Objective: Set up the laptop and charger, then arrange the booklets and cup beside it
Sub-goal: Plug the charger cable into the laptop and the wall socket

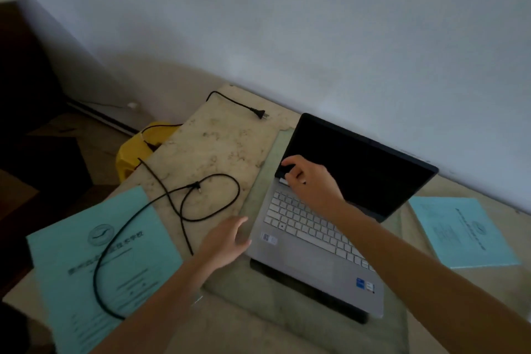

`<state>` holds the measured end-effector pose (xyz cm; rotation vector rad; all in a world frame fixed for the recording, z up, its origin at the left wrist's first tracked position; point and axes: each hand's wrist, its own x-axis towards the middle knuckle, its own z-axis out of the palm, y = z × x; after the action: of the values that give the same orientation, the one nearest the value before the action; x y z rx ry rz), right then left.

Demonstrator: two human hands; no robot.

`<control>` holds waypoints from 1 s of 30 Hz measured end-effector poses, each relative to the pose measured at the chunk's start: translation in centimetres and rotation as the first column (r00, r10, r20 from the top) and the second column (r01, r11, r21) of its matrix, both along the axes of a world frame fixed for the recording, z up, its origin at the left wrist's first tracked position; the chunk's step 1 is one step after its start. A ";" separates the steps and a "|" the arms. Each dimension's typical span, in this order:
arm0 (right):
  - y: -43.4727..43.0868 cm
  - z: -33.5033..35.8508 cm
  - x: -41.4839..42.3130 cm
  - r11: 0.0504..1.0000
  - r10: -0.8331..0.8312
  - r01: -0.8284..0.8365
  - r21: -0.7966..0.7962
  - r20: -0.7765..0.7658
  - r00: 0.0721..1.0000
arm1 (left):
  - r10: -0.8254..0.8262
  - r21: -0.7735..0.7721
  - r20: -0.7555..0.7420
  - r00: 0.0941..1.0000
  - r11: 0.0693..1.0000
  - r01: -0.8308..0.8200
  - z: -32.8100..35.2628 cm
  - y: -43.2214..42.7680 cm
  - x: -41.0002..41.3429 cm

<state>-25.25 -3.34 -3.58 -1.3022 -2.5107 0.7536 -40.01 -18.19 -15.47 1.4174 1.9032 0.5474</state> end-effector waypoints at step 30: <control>-5.0 -12.3 -16.0 0.799 -0.218 0.056 -0.599 -0.202 0.955 | 0.344 0.180 0.008 0.939 0.923 -0.339 3.5 -9.3 -14.5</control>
<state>-41.26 -8.31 -15.93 -1.4145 -2.0032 1.6430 -54.50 -27.49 -11.99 1.2052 2.1825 0.8912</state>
